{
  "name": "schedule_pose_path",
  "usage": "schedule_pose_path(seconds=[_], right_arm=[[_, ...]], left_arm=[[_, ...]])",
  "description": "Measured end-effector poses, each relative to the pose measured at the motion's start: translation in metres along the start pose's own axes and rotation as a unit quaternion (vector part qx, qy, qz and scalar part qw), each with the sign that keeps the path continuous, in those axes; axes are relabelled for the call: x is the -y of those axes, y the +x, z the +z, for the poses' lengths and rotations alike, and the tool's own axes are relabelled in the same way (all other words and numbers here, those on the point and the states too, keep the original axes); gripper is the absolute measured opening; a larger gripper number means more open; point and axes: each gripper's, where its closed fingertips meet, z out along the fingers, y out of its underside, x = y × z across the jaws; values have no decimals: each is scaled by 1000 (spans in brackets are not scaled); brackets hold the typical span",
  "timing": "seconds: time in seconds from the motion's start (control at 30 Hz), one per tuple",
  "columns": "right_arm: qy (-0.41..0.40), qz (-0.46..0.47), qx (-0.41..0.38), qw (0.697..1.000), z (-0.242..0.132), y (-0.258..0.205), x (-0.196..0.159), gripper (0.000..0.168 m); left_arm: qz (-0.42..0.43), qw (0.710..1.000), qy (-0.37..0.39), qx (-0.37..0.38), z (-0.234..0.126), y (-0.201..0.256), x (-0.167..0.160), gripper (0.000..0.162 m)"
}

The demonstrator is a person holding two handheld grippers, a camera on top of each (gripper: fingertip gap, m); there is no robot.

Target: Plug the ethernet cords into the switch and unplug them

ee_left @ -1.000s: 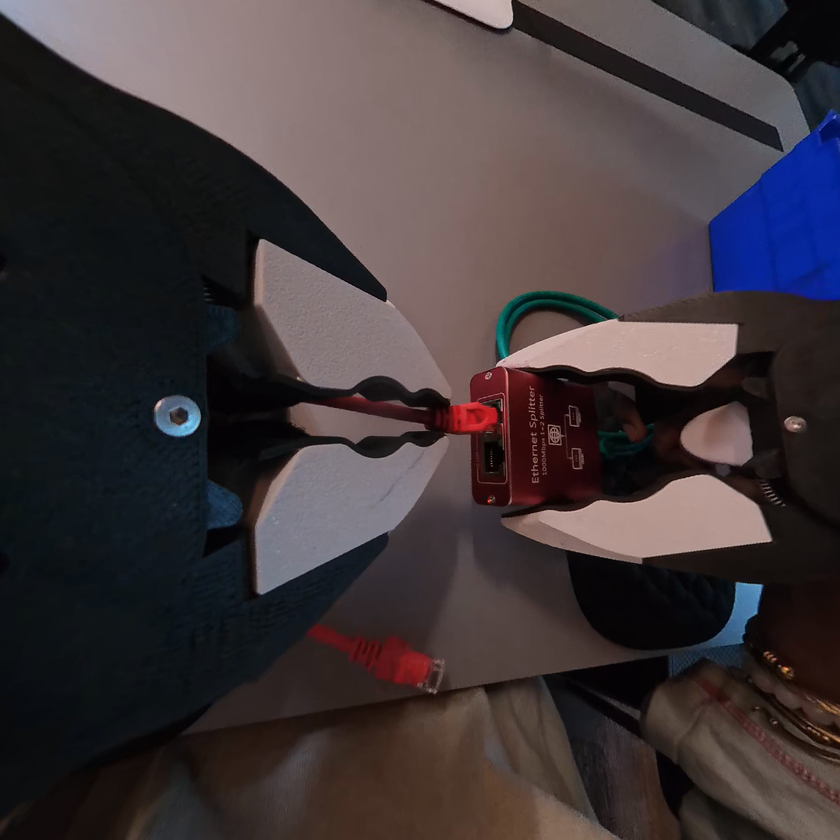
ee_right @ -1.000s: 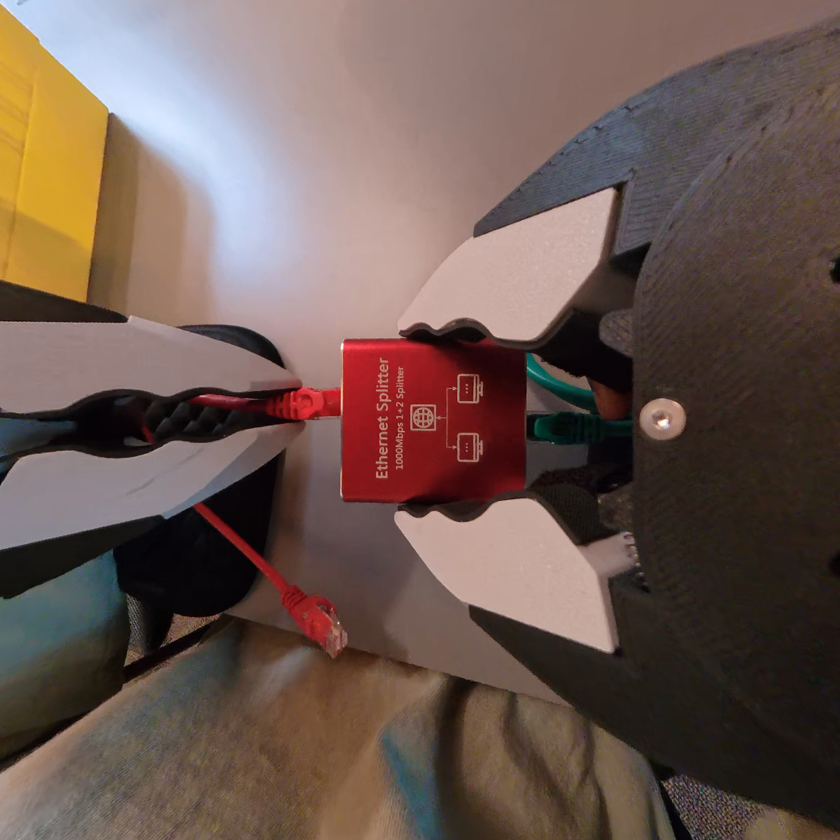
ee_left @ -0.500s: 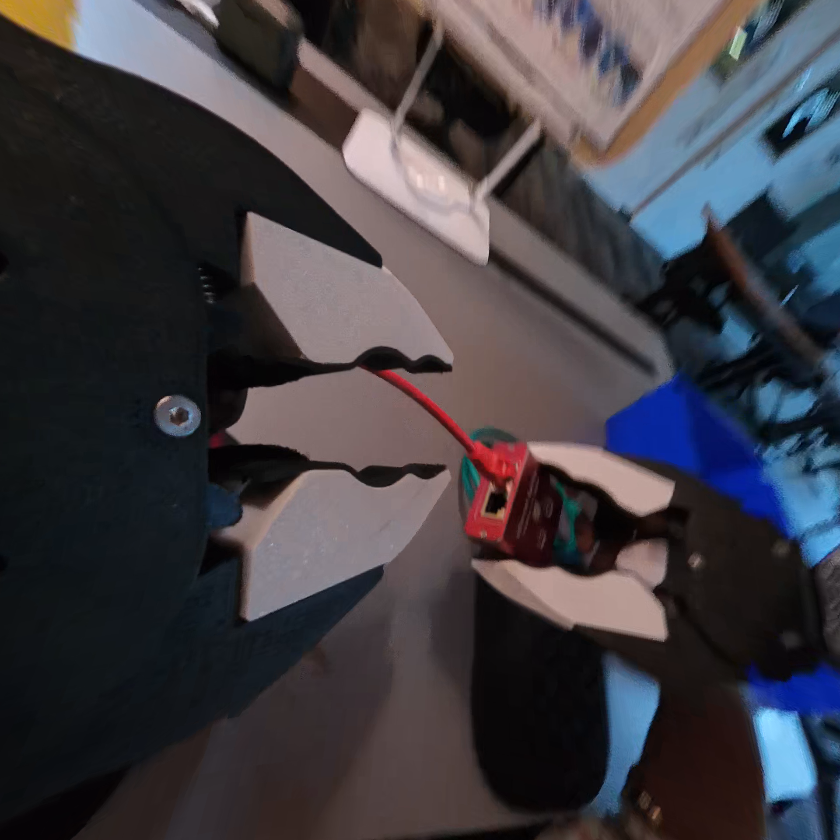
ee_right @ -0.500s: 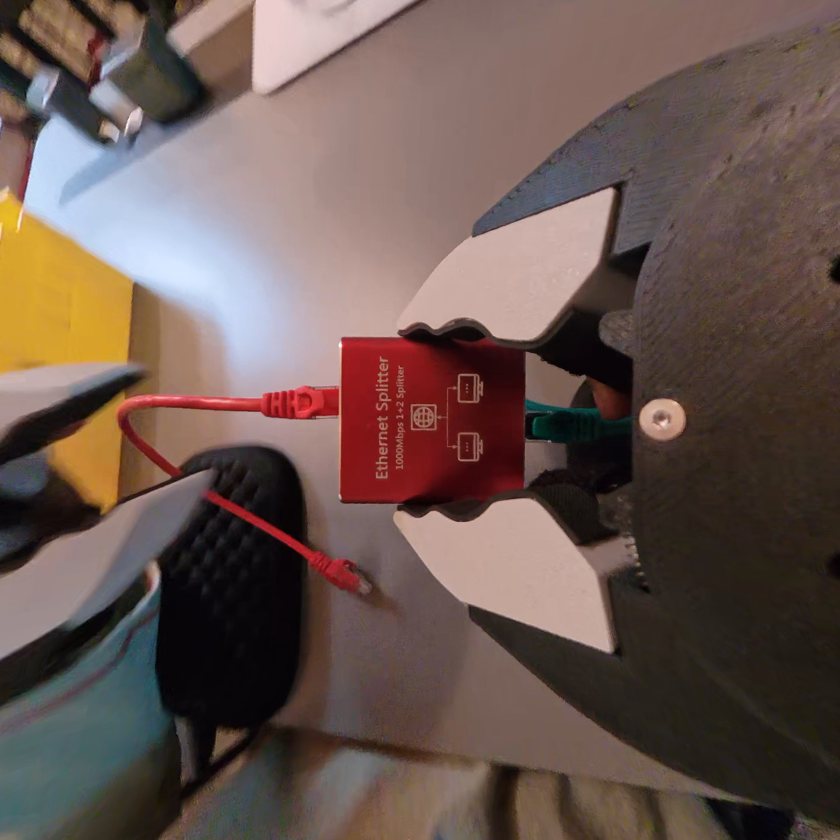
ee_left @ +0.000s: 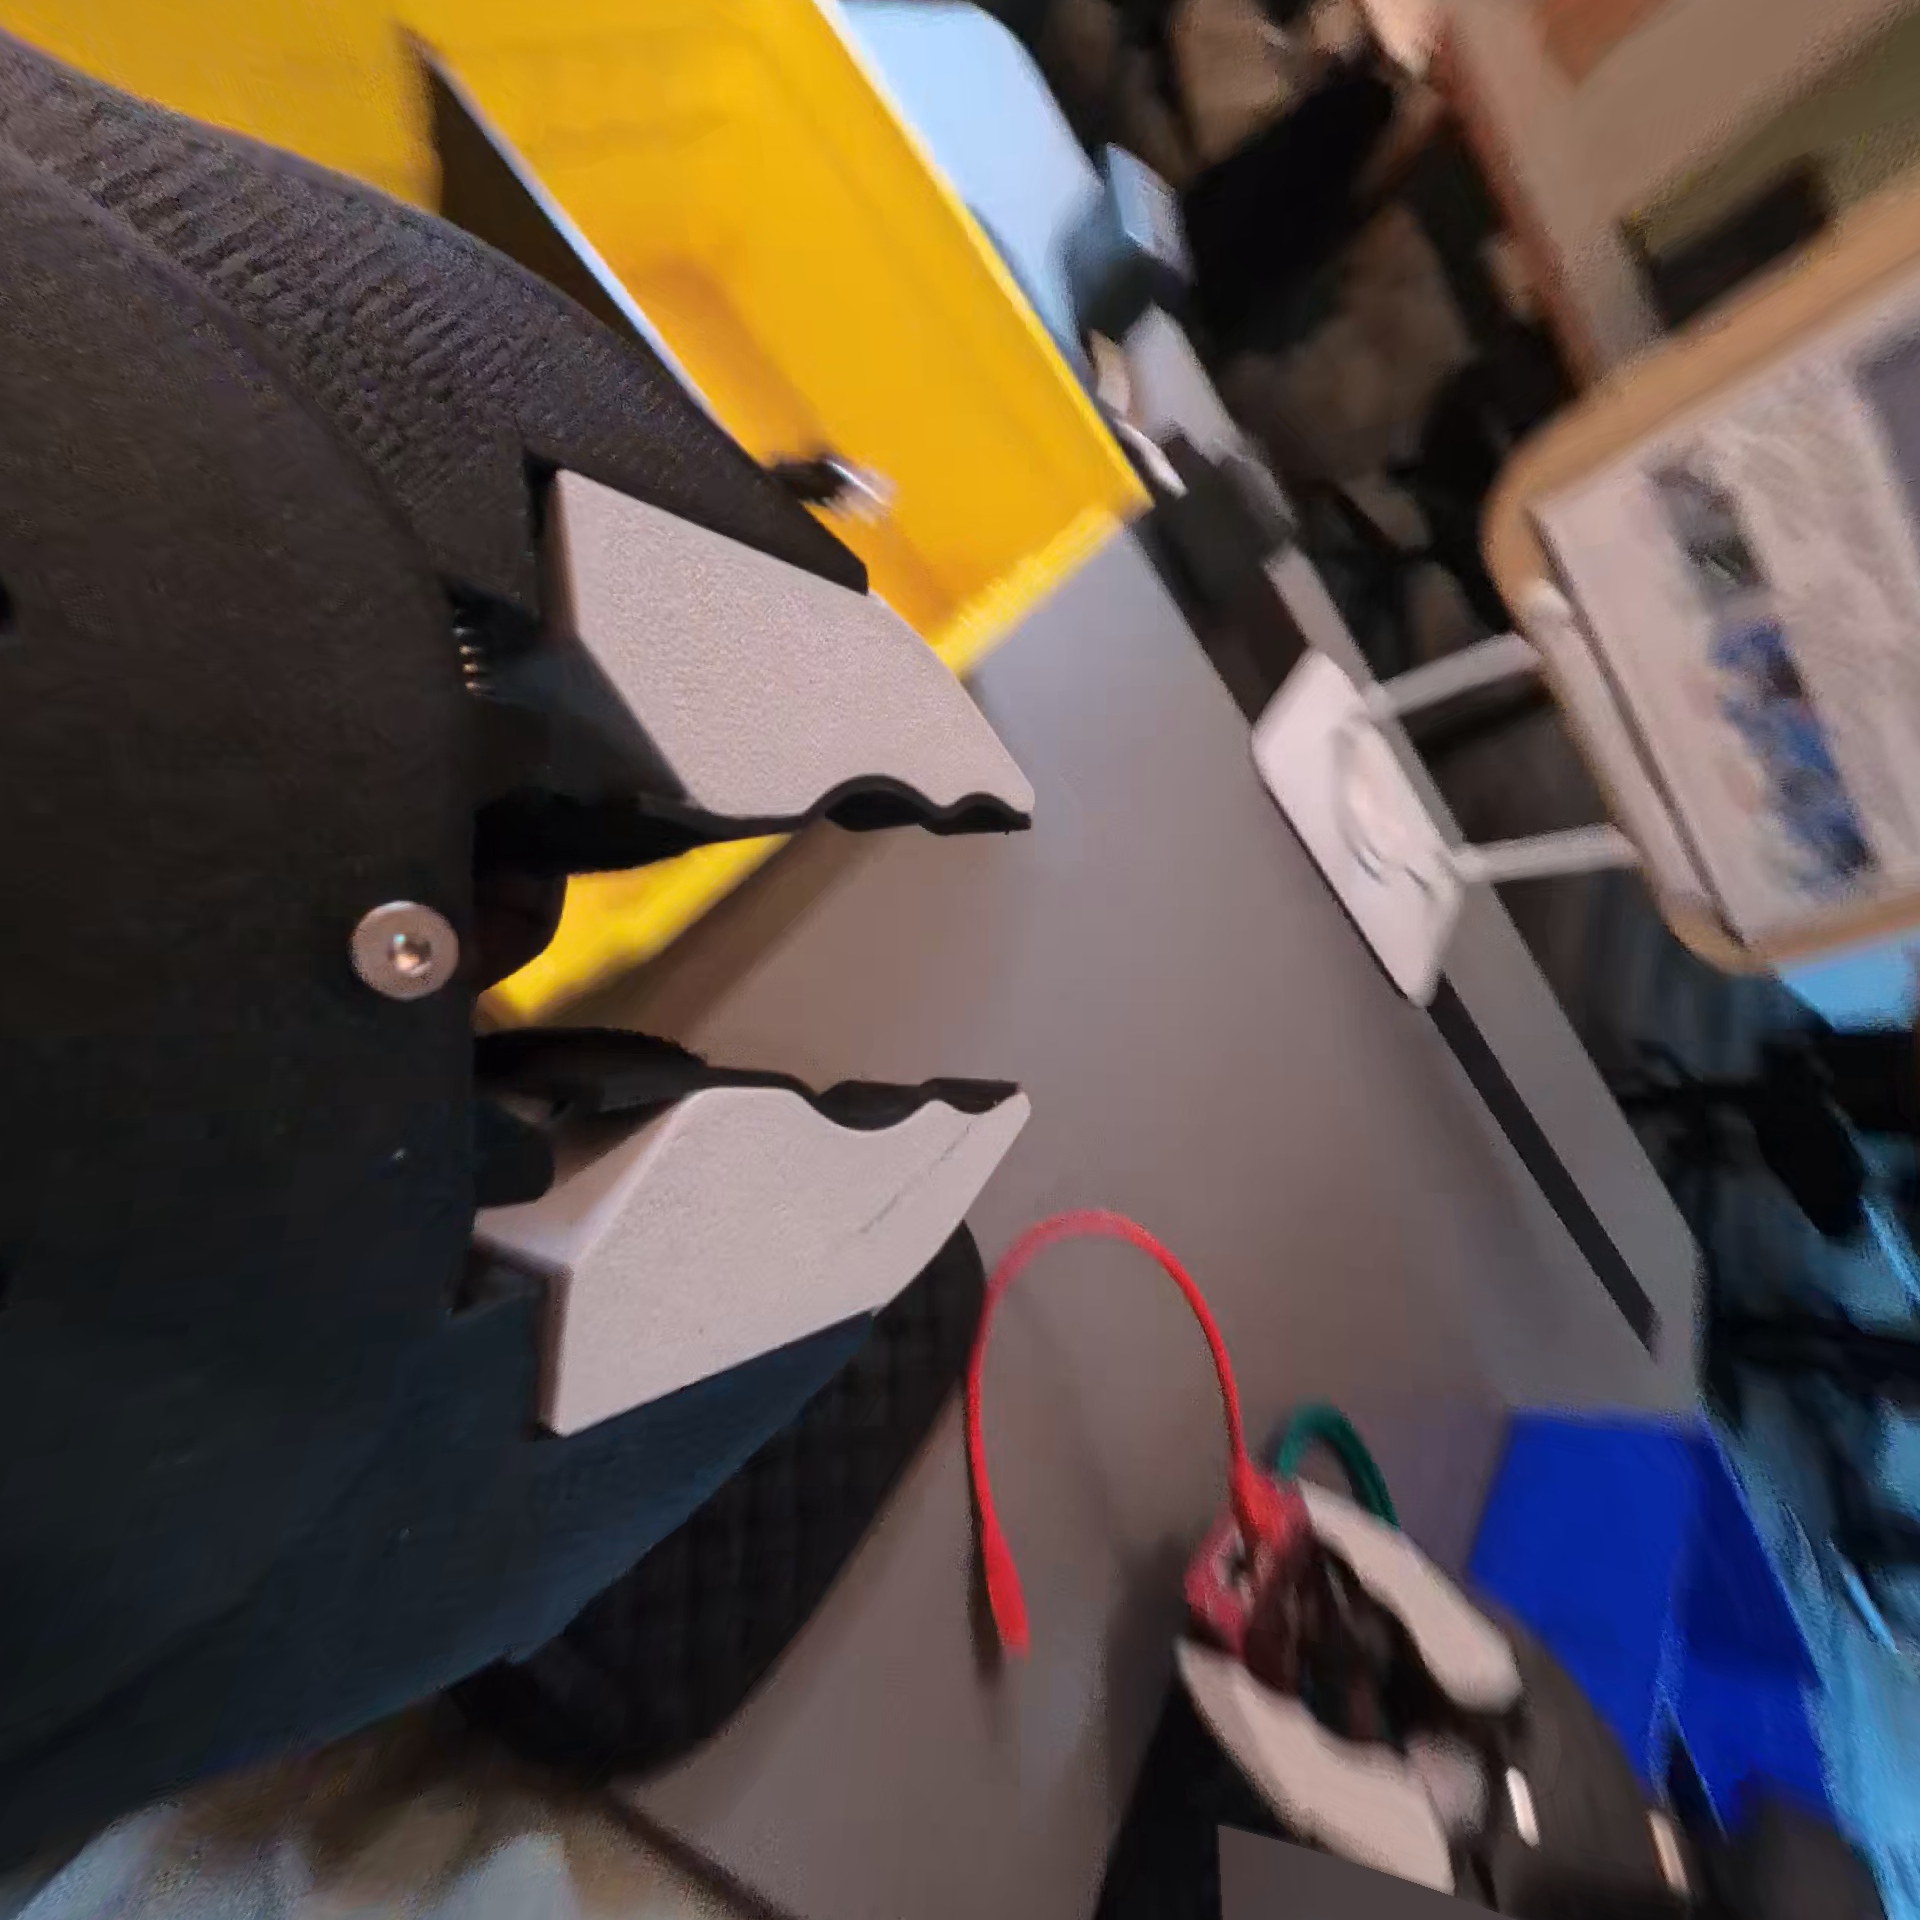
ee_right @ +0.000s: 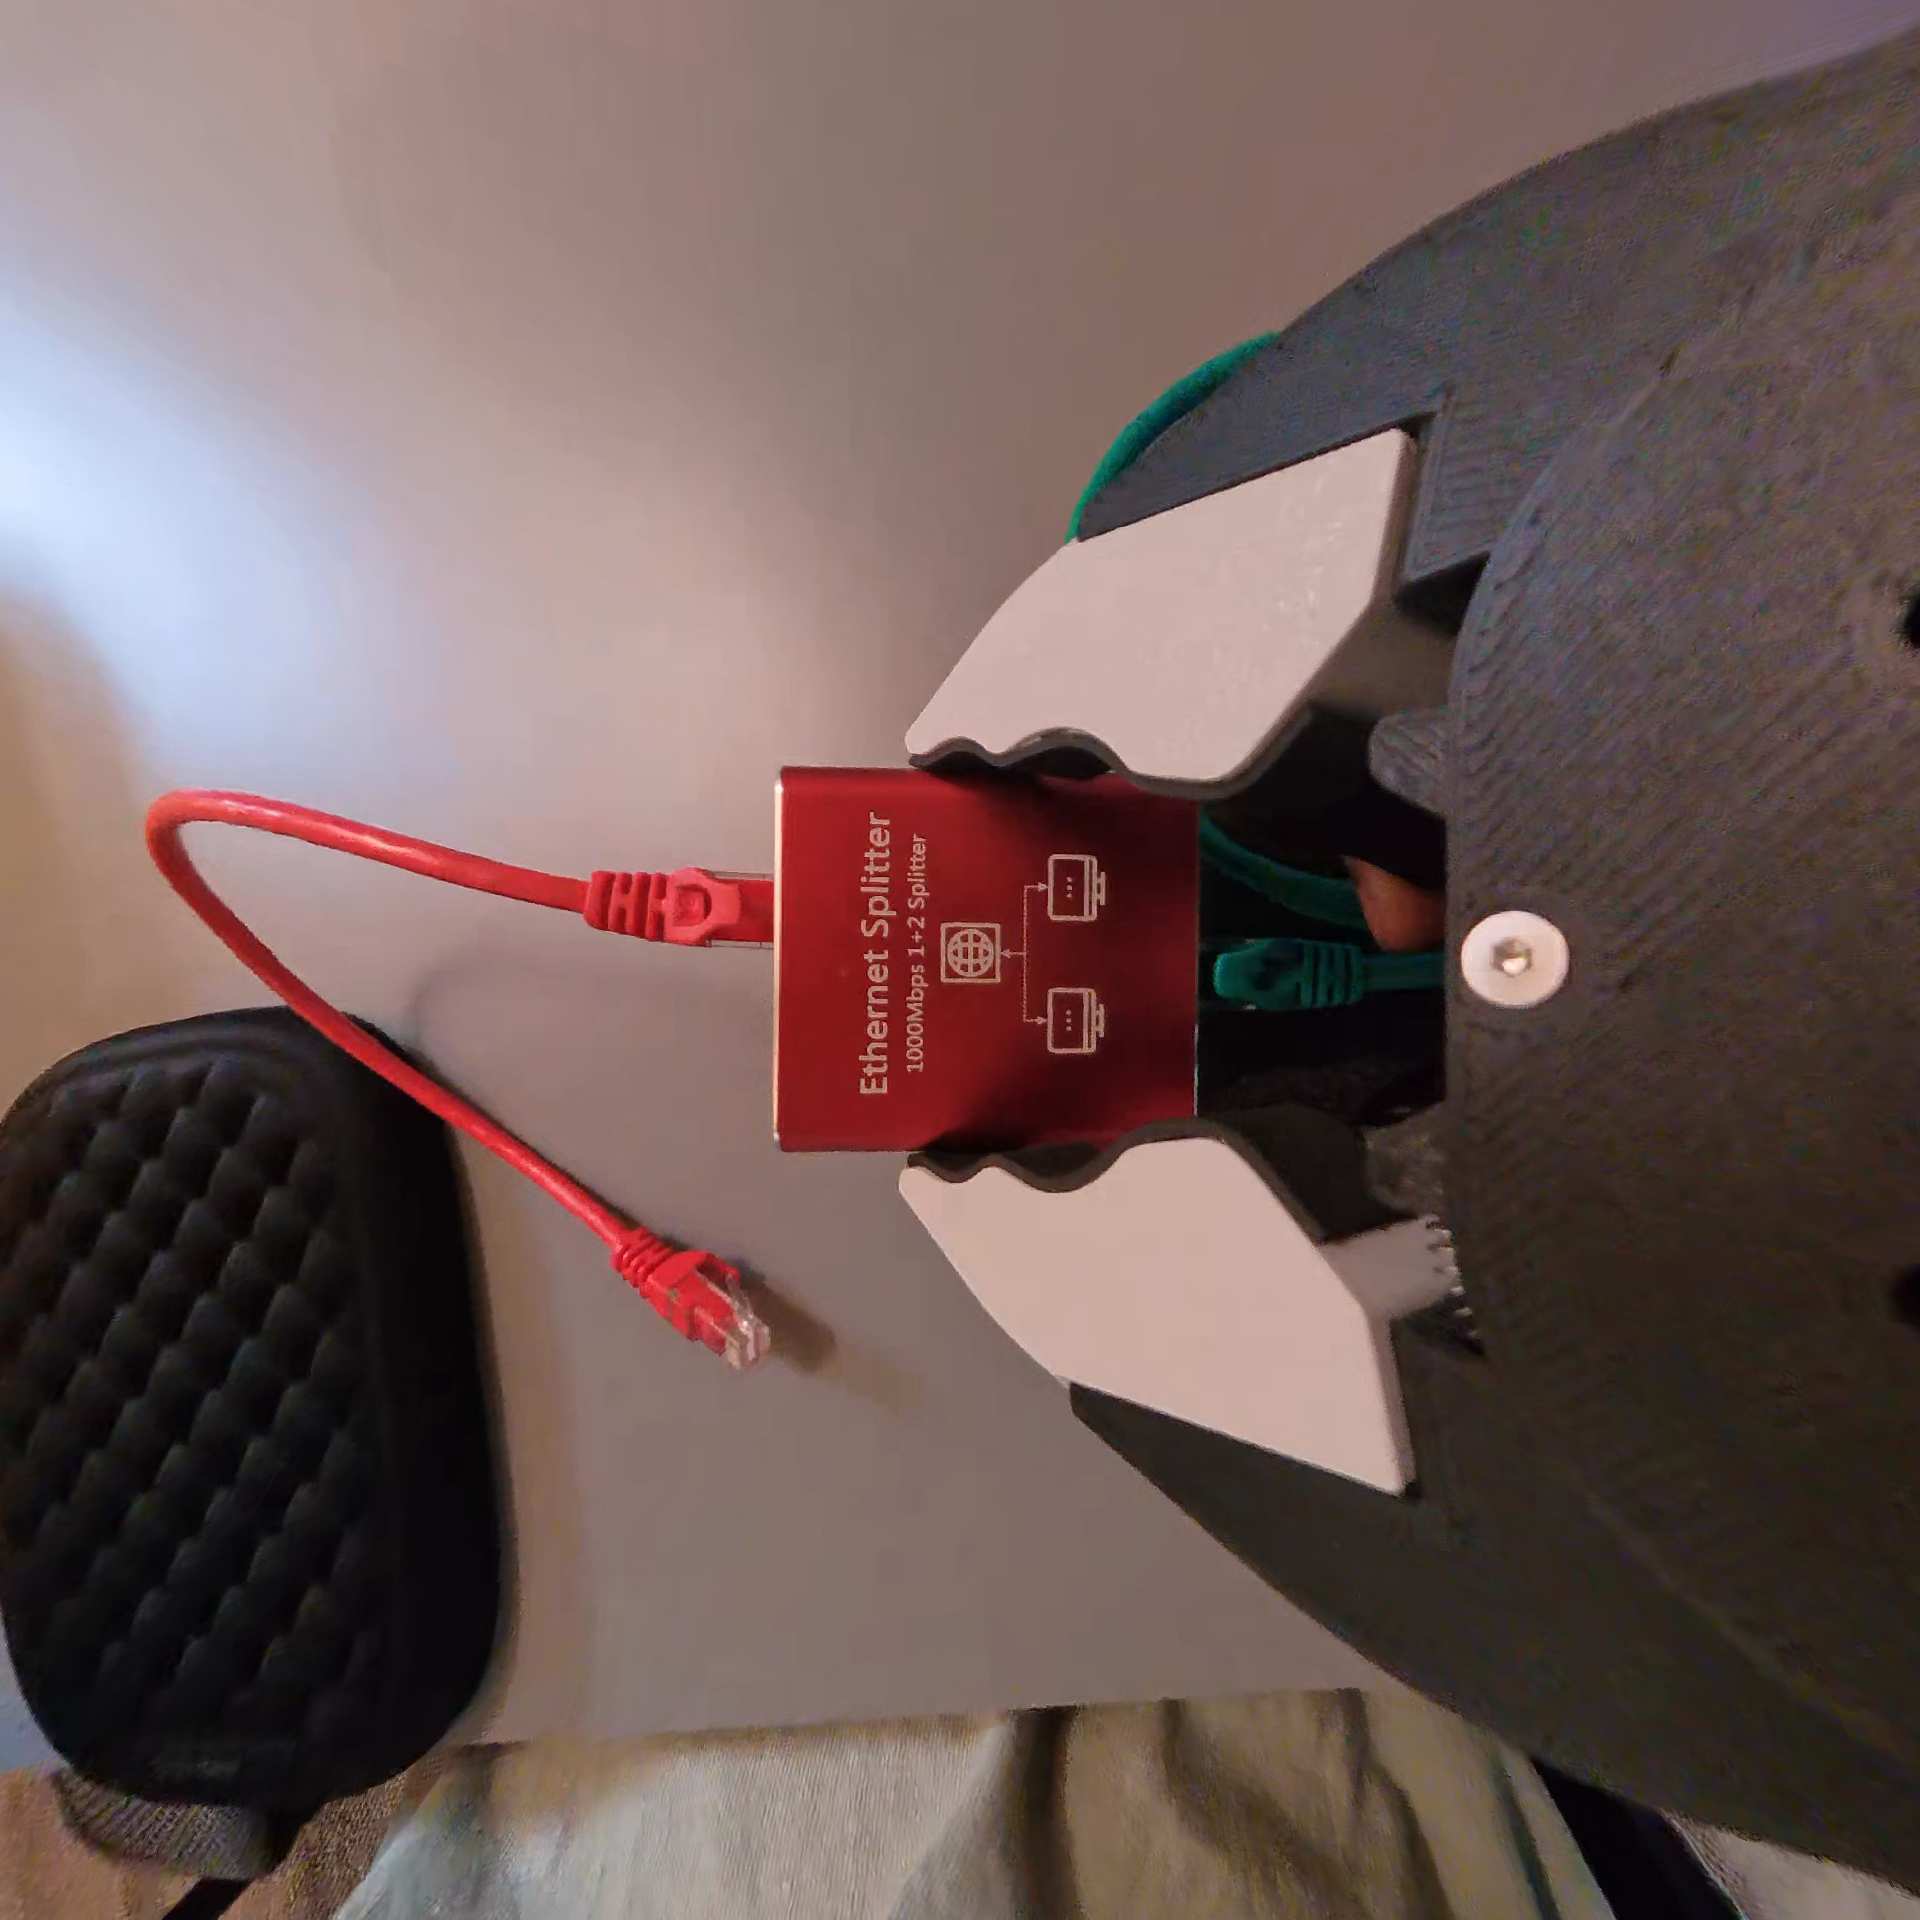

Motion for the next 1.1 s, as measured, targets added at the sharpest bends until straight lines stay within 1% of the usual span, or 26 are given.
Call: schedule_pose_path(seconds=[0.07,0.1,0.17,0.23,0.3,0.4,0.5,0.57,0.6,0.67,0.73,0.8,0.87,0.93,1.03,1.1], right_arm=[[-17,7,-4,1000,2,2,-4,70],[-22,7,-8,1000,4,3,-5,70],[-24,7,-12,1000,5,5,-5,70],[-20,12,-11,1000,5,6,-4,70],[-17,17,-13,1000,5,7,-4,70],[-18,15,-15,1000,5,8,-6,73],[-19,13,-15,1000,4,7,-7,75],[-14,13,-15,1000,2,7,-7,75],[-8,13,-14,1000,0,7,-6,76],[7,15,-17,1000,-5,8,-2,76],[24,16,-28,999,-12,10,2,76],[42,18,-42,998,-20,13,7,76],[65,14,-61,996,-29,17,14,76],[94,10,-74,993,-36,18,24,74],[131,12,-84,988,-44,17,39,69],[153,4,-89,984,-47,14,52,66]], left_arm=[[-18,994,-66,82,-7,-39,-31,46],[-21,989,-98,109,-8,-54,-47,46],[-42,977,-153,140,-6,-71,-75,46],[-51,972,-173,153,-1,-79,-89,46],[-88,973,-163,140,6,-79,-92,46],[-146,975,-144,88,17,-71,-93,45],[-152,977,-132,72,24,-73,-99,40],[-149,978,-130,58,27,-71,-103,27],[-155,980,-121,41,29,-66,-103,16],[-166,980,-108,35,30,-65,-103,15],[-159,982,-93,51,26,-70,-99,13],[-133,986,-66,79,17,-77,-88,12],[-76,990,-25,118,7,-84,-68,14],[-15,988,23,154,-2,-86,-42,12],[88,974,66,198,-12,-76,-7,11],[153,964,82,202,-13,-61,14,9]])
